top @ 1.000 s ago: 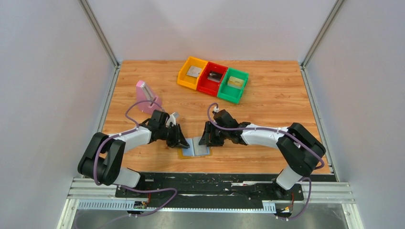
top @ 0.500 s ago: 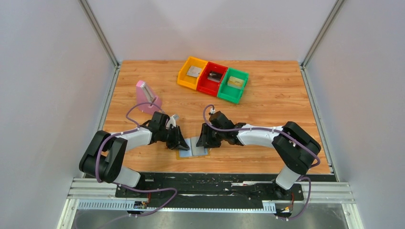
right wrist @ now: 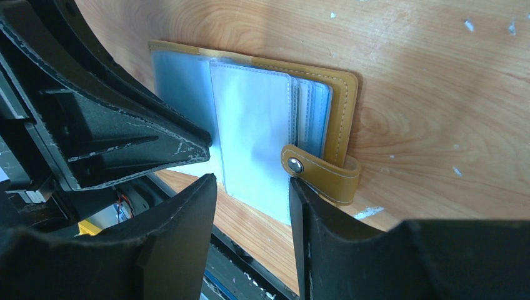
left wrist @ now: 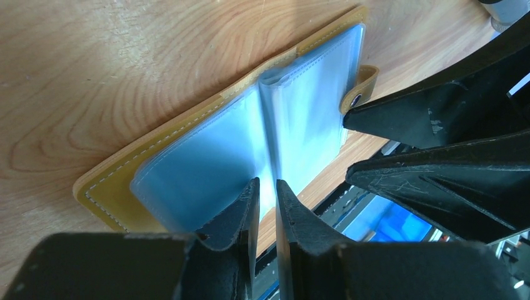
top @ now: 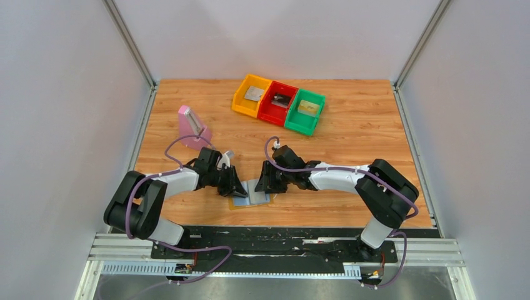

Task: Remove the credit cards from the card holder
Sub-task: Remove the credit card from the card holder.

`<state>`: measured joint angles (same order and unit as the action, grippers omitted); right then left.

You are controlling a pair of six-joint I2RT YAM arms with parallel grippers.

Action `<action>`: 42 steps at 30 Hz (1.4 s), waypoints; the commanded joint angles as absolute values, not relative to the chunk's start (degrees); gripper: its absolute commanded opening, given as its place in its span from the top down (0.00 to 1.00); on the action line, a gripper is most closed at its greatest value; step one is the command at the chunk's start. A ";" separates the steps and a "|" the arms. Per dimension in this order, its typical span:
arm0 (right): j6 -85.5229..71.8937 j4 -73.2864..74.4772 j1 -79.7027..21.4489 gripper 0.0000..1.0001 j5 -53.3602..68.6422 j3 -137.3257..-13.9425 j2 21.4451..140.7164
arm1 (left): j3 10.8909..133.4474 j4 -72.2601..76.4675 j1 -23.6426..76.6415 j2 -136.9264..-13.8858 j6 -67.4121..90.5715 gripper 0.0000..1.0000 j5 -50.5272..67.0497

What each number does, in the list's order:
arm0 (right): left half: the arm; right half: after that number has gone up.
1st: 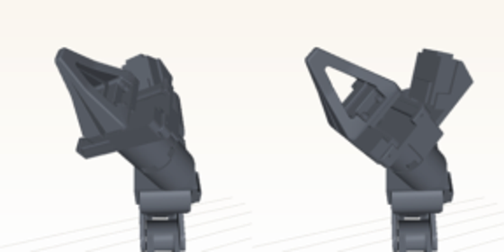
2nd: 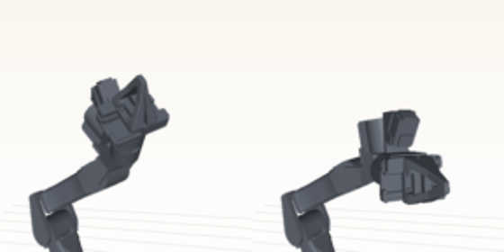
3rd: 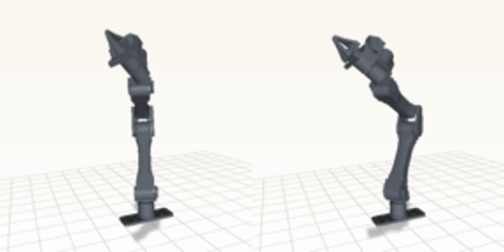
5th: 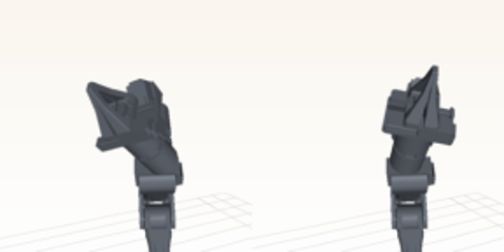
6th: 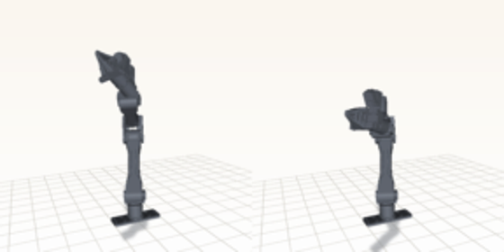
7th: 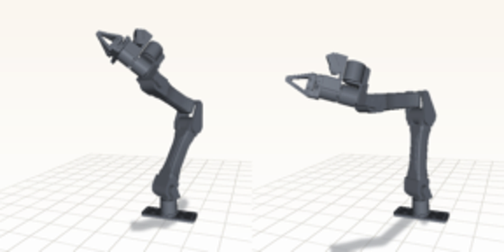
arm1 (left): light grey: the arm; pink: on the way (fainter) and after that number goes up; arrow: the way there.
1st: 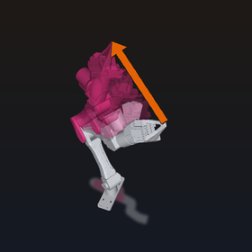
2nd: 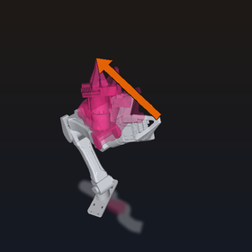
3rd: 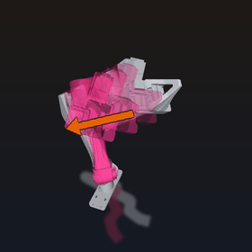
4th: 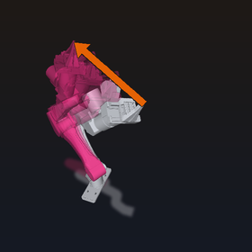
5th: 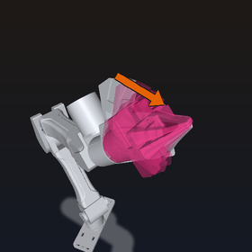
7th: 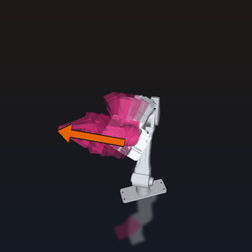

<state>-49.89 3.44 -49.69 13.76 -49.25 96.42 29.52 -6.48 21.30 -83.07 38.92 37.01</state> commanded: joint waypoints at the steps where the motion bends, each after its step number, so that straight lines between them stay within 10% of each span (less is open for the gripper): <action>1: -51.47 0.53 -49.95 0.52 13.96 -50.36 96.01 | 28.69 -3.61 21.53 -83.87 38.84 0.77 37.52; 25: -53.27 -6.14 -49.83 0.53 19.24 -49.17 93.69 | 27.31 8.33 22.88 -88.09 44.74 0.91 41.98; 42: -51.47 -6.05 -52.78 0.55 24.10 -55.96 100.05 | 34.54 -18.68 15.79 -68.98 41.33 0.79 28.63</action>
